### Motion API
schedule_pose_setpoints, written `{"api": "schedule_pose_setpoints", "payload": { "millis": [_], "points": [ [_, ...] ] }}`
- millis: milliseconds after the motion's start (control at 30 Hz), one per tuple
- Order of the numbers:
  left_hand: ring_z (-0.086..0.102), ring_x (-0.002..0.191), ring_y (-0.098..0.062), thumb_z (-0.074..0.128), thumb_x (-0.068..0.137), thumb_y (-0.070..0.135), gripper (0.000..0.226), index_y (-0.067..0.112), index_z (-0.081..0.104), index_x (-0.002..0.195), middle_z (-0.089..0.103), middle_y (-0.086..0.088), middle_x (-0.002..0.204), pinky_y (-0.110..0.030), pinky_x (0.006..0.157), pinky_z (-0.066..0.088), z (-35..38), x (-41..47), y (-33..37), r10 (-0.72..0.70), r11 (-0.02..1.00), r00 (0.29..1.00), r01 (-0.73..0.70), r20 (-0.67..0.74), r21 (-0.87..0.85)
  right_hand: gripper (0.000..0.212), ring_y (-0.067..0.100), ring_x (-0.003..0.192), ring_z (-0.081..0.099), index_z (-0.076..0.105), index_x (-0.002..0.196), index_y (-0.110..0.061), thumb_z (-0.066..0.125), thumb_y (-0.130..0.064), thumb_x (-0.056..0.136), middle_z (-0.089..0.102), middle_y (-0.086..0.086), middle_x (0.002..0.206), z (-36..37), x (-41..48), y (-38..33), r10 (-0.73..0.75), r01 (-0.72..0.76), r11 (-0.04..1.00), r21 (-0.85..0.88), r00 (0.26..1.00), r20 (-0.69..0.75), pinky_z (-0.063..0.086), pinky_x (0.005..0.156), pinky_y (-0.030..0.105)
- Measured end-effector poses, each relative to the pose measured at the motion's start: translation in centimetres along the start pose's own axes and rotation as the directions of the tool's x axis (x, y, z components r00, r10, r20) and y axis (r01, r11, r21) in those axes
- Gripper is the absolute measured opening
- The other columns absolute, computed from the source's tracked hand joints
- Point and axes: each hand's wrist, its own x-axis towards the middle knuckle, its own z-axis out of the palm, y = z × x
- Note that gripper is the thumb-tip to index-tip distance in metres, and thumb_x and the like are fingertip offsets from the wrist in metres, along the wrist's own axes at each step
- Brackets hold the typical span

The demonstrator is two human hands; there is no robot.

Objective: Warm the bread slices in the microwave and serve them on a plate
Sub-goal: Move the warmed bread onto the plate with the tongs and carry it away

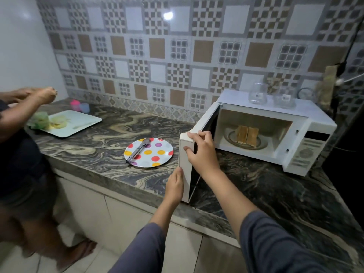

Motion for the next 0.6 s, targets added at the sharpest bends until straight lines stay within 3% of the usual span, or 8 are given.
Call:
{"api": "schedule_pose_setpoints", "payload": {
  "millis": [67,367,500,600],
  "points": [
    [0.039,0.133,-0.018,0.027,0.101,0.035,0.045,0.013,0.044,0.137,0.046,-0.004,0.142,-0.019,0.096,0.027,-0.5,0.5,-0.2,-0.029,0.999,1.0,0.029,-0.01,-0.024,0.041,0.027,0.118,0.042,0.057,0.125,-0.012,0.064,-0.016,0.084,0.042,0.011,0.12,0.6,0.4,-0.3,-0.009,0.009,0.999,-0.031,1.0,-0.003,0.034,0.106,0.035],
    [0.033,0.137,-0.016,0.026,0.101,0.037,0.048,0.014,0.037,0.141,0.042,-0.001,0.144,-0.019,0.099,0.024,-2.2,2.0,-0.6,-0.055,0.993,0.998,0.051,-0.035,-0.11,0.043,0.032,0.116,0.039,0.054,0.127,-0.017,0.062,-0.021,0.085,0.039,0.013,0.126,3.1,1.6,-1.6,-0.005,0.003,0.996,-0.09,1.0,-0.019,0.034,0.101,0.035],
    [0.047,0.119,-0.011,0.027,0.101,0.038,0.042,0.02,0.046,0.134,0.051,0.009,0.119,-0.024,0.093,0.034,-3.0,2.7,-0.7,-0.059,0.987,0.998,0.056,-0.015,-0.154,0.044,0.032,0.116,0.037,0.053,0.129,-0.019,0.061,-0.023,0.086,0.038,0.013,0.129,3.8,1.9,-1.9,-0.012,0.009,0.993,-0.118,1.0,-0.025,0.035,0.099,0.037],
    [0.052,0.108,-0.009,0.029,0.1,0.041,0.032,0.032,0.05,0.121,0.056,0.008,0.117,-0.03,0.093,0.04,-3.2,3.0,-1.0,-0.074,0.985,0.997,0.074,0.004,-0.153,0.045,0.032,0.115,0.038,0.053,0.129,-0.02,0.061,-0.024,0.085,0.04,0.012,0.128,4.0,1.8,-1.8,-0.02,0.013,0.989,-0.145,0.999,-0.049,0.043,0.092,0.04]
  ]
}}
